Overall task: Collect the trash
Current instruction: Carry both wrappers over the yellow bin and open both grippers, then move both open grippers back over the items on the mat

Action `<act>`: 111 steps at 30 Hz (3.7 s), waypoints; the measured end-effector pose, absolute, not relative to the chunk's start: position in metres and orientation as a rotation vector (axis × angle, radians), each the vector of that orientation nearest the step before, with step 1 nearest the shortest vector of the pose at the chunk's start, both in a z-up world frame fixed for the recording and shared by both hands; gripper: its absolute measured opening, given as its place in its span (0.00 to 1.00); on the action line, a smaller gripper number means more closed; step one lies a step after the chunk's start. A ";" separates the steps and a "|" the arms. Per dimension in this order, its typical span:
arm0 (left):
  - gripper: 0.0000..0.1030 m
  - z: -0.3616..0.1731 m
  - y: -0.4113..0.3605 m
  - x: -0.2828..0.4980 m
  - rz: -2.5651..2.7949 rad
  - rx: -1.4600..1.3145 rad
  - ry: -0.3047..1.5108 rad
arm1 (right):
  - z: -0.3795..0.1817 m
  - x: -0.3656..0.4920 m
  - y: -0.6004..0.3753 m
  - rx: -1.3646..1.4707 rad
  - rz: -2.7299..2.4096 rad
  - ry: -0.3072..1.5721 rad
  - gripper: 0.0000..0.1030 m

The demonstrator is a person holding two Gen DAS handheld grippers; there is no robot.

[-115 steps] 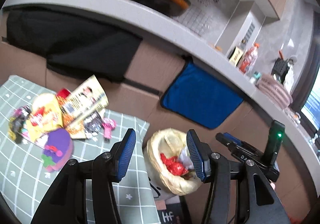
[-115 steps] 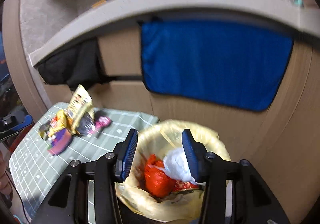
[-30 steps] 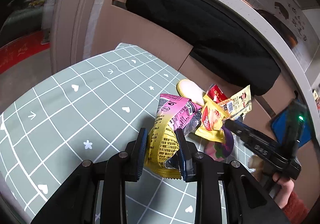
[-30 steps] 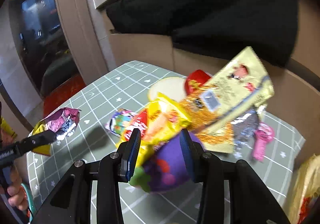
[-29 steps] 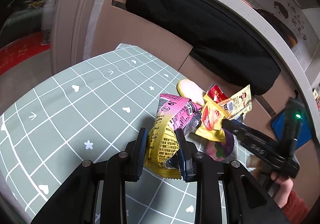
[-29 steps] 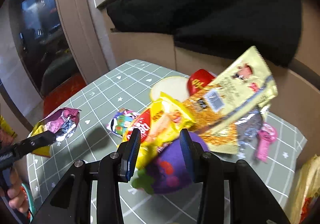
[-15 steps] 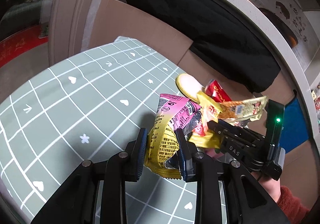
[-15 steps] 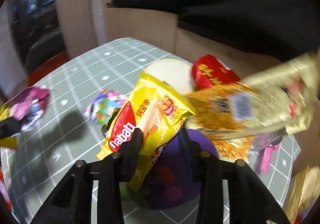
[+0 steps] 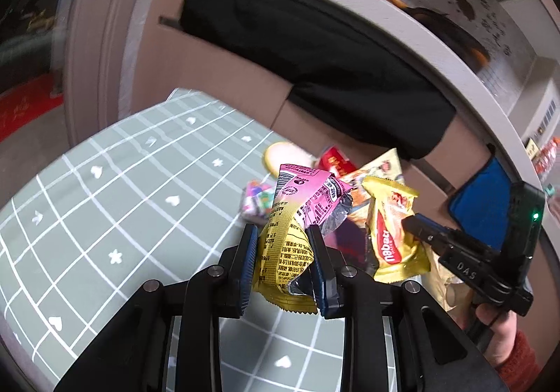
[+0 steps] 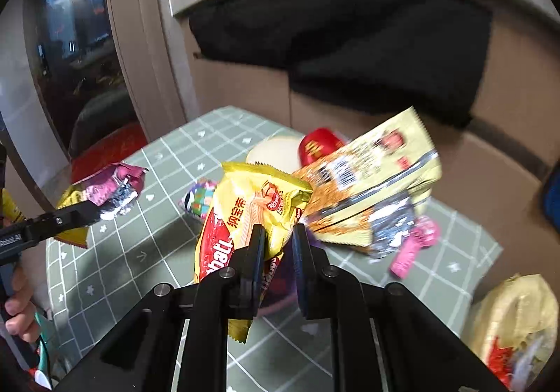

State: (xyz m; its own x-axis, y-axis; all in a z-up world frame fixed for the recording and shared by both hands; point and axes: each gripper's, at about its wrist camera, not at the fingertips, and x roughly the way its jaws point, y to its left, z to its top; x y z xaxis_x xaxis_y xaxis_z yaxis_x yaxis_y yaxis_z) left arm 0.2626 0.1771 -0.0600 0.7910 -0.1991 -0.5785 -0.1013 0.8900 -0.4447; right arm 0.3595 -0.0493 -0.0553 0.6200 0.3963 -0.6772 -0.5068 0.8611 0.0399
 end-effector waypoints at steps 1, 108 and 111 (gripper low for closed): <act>0.28 -0.054 0.172 0.263 -0.060 -0.464 0.652 | -0.049 0.357 -0.055 -0.152 0.515 0.722 0.14; 0.49 -0.009 -0.088 0.325 -0.403 -0.125 0.745 | -0.088 0.322 -0.369 0.105 0.024 0.862 0.27; 0.49 -0.003 -0.078 0.318 -0.396 -0.142 0.731 | -0.058 0.308 -0.360 0.118 0.084 0.787 0.27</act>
